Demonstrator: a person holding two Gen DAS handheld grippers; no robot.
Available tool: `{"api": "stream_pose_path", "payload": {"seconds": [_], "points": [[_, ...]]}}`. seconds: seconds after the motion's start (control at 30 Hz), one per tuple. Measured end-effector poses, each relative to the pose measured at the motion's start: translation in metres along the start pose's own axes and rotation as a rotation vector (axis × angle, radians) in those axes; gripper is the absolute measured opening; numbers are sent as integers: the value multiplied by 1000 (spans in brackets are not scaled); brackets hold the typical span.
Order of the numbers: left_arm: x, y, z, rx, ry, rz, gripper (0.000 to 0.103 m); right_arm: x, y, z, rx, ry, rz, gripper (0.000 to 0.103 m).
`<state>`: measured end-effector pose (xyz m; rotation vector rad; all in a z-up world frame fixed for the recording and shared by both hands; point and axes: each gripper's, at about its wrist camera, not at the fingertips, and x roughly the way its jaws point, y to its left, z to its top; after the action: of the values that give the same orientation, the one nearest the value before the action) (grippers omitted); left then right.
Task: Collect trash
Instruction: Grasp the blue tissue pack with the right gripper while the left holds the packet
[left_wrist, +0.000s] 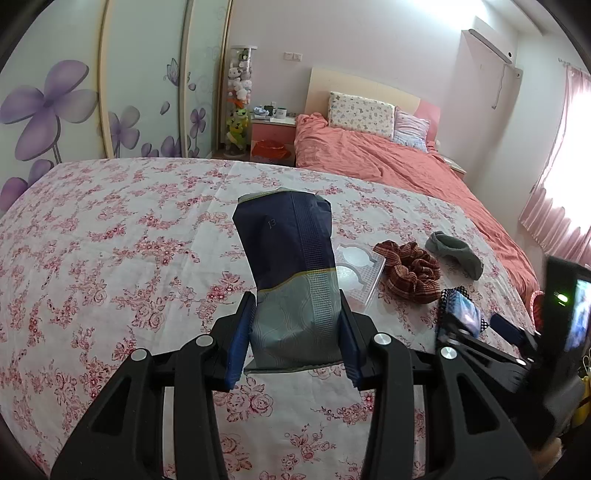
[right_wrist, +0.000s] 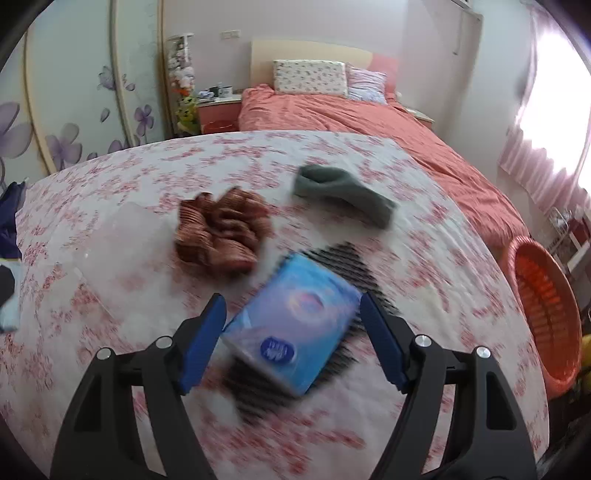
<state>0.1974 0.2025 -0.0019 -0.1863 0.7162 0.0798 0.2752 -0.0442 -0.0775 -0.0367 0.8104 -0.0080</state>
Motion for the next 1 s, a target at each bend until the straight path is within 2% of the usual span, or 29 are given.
{"api": "stream_pose_path", "payload": {"seconds": [0.17,0.3,0.47,0.7,0.8,0.97,1.0], "points": [[0,0,-2,-3,1,-12,43,-12,-46,-16,65,1,37,70],[-1,-2,-3,1,2,-17,43,-14,-64,-17,103,-14,86,68],[0,-4,-4,8,5,-19,43,-14,-53,-12,44,-33,142,68],[1,-8,-4,15,9,-19,43,6,-40,-5,-8,8,119,68],[2,-10,-5,19,11,-19,43,9,-38,-7,-24,18,127,61],[3,-15,-6,23,17,-22,43,14,-37,-8,-42,34,130,60],[3,-16,-6,26,18,-23,43,15,-37,-8,-40,44,135,54]]}}
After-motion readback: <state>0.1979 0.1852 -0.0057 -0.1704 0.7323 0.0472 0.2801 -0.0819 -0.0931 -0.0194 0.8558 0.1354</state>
